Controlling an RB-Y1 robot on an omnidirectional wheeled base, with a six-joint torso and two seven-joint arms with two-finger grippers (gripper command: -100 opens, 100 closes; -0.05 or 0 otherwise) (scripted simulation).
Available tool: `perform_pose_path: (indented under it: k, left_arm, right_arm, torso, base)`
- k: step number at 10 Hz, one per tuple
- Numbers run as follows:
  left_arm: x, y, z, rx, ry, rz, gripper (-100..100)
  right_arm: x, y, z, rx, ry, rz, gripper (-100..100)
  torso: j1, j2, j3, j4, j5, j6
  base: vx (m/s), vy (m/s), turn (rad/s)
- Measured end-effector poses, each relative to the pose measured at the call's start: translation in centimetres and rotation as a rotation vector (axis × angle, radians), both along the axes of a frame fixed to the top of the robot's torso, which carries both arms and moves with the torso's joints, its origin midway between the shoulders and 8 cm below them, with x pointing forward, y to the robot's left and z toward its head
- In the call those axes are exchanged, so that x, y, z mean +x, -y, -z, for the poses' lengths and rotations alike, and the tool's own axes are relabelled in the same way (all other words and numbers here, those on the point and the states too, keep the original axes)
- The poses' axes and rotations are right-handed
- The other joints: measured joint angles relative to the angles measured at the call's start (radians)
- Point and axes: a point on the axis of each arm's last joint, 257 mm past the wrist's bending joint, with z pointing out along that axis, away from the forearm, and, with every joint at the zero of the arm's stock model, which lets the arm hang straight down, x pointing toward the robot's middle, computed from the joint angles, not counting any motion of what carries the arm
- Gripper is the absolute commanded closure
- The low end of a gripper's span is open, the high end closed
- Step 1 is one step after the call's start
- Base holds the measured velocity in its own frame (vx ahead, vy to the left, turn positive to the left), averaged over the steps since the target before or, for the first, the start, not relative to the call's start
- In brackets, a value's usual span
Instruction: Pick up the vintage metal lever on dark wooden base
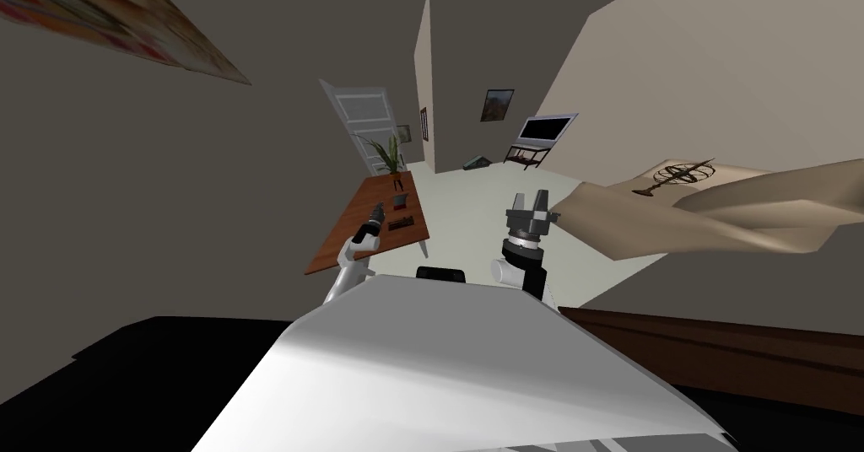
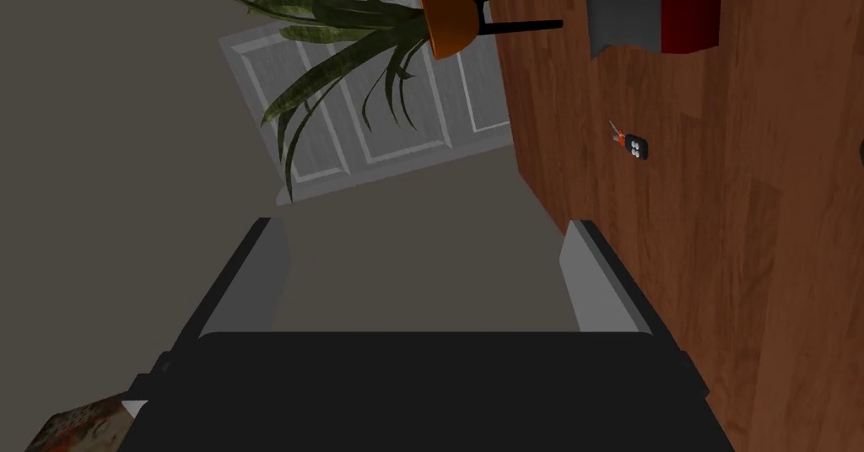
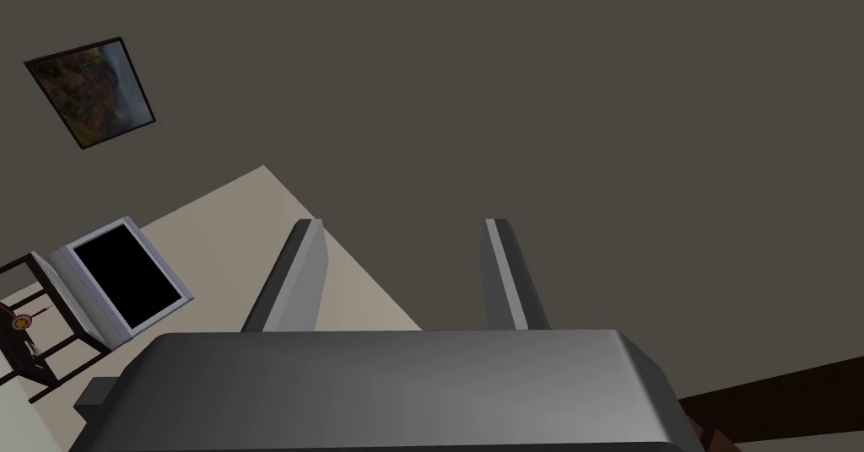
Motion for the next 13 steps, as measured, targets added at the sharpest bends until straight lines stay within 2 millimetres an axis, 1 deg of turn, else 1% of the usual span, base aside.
perform_pose_path:
  k: [1,2,3,4,5,6,7,8,9,10,11,13]
  left_arm:
    - [0.1,-0.2,0.5,-0.004,-0.017,-0.006,-100]
    - [0.6,-1.2,1.0,-0.012,-0.039,-0.021,-100]
    - [0.8,-1.7,1.6,-0.021,-0.061,-0.033,-100]
    - [0.8,-1.9,1.9,-0.026,-0.078,-0.039,-100]
    - [1.0,-2.8,2.3,-0.037,-0.103,-0.055,-100]
    - [0.8,-3.3,3.1,-0.048,-0.13,-0.069,-100]
    - [1.2,-4.3,3.3,-0.061,-0.15,-0.084,-100]
    - [1.2,-5.0,4.2,-0.074,-0.181,-0.1,-100]
    - [1.5,-5.8,4.4,-0.089,-0.2,-0.117,-100]
    - [1.7,-6.7,5.4,-0.104,-0.234,-0.134,-100]
    - [1.8,-7.6,5.7,-0.123,-0.259,-0.154,-100]
    - [1.6,-8.7,7.3,-0.16,-0.318,-0.189,-100]
  right_arm:
    - [0.0,0.0,0.0,0.0,0.0,0.0,0]
    - [0.0,0.0,0.0,0.0,0.0,0.0,0]
    - [0.0,0.0,0.0,0.0,0.0,0.0,0]
    - [0.0,0.0,0.0,0.0,0.0,0.0,0]
    - [0.0,0.0,0.0,0.0,0.0,0.0,0]
    - [0.0,0.0,0.0,0.0,0.0,0.0,0]
    - [0.0,0.0,0.0,0.0,0.0,0.0,0]
    - [0.0,0.0,0.0,0.0,0.0,0.0,0]
    - [0.0,0.0,0.0,0.0,0.0,0.0,0]
    - [0.0,0.0,0.0,0.0,0.0,0.0,0]
    - [0.0,0.0,0.0,0.0,0.0,0.0,0]
    - [0.0,0.0,0.0,0.0,0.0,0.0,0]
  torso:
    - [0.001,0.0,0.0,0.0,0.0,0.0]
    - [0.001,0.0,0.0,0.0,0.0,0.0]
    - [0.001,0.0,0.0,0.0,0.0,0.0]
    - [0.002,0.0,0.0,0.0,0.0,0.0]
    - [0.001,0.0,0.0,0.0,0.0,0.0]
    - [0.001,0.0,0.0,0.0,0.0,0.0]
    - [0.0,0.0,0.0,0.0,0.0,0.0]
    - [0.001,0.0,0.0,0.0,0.0,0.0]
    - [0.0,-0.001,0.0,0.0,0.0,0.0]
    - [0.001,-0.001,0.0,0.0,0.0,0.0]
    - [0.001,-0.001,0.0,0.0,0.0,0.0]
    - [0.001,-0.001,-0.001,0.0,0.0,0.0]
  base:
    - [0.009,-0.031,-0.082]
    - [0.008,-0.033,-0.063]
    - [0.005,-0.015,0.001]
    - [0.008,-0.032,-0.102]
    - [0.009,-0.031,-0.051]
    - [0.016,-0.041,-0.088]
    - [0.018,-0.03,-0.045]
    - [0.016,-0.037,-0.093]
    - [0.018,-0.027,-0.049]
    - [0.023,-0.026,-0.093]
    - [0.024,-0.019,-0.05]
    - [0.026,-0.022,-0.07]
